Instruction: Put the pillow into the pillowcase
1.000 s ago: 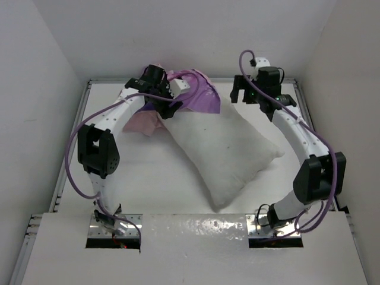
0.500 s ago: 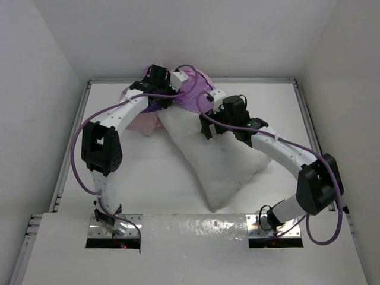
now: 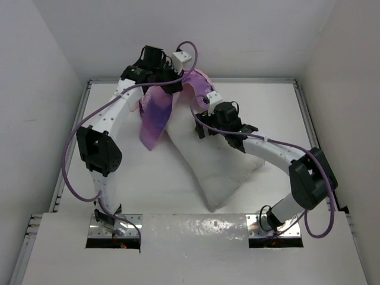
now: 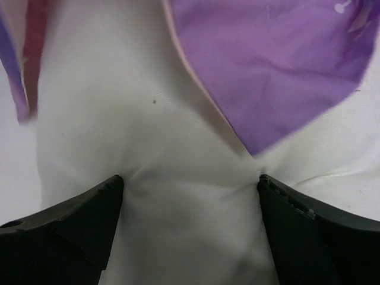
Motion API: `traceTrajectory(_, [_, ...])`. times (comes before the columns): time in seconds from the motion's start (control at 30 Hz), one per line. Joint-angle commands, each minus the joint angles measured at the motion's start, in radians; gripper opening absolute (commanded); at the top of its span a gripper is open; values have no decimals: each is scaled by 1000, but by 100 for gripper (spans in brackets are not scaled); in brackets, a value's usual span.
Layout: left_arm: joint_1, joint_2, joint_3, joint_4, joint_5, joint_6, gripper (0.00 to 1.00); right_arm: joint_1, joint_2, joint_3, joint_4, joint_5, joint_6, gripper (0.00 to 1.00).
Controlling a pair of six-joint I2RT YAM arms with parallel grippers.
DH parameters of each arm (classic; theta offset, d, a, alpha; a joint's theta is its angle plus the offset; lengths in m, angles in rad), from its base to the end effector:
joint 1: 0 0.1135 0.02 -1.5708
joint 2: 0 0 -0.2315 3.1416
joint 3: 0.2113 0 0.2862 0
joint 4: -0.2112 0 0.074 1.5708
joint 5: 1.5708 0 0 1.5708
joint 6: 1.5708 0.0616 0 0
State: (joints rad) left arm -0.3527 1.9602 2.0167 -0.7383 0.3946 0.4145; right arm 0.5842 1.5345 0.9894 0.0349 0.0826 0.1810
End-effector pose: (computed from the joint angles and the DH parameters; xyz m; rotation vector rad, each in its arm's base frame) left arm 0.4474 -0.1899 0.3209 1.0232 1.9723 -0.4094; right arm 0.3366 0.2165 0.1850 -0.3708 2.0684 0.3794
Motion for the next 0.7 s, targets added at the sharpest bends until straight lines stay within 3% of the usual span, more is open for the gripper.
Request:
traceTrajectory(0.0, [0, -49, 73, -99, 216, 58, 0, 14, 75, -15, 183, 8, 89, 89])
traceTrajectory(0.03, [0, -55, 71, -116, 245, 81, 0, 16, 85, -17, 242, 6, 119, 78])
traceTrajectory(0.07, [0, -57, 67, -153, 260, 98, 0, 16, 107, -14, 267, 5, 138, 53])
traceTrajectory(0.2, [-3, -72, 96, -262, 374, 187, 0, 14, 147, 66, 342, -4, 187, 0])
traceTrajectory(0.43, [-34, -89, 229, -286, 328, 167, 0, 14, 139, 156, 678, 32, 297, 0])
traceTrajectory(0.53, [-49, -95, 281, -308, 392, 191, 0, 20, 156, 175, 816, 103, 354, 0])
traceTrajectory(0.67, [-104, -90, 355, -384, 463, 288, 0, 42, 239, 274, 872, 227, 359, 0])
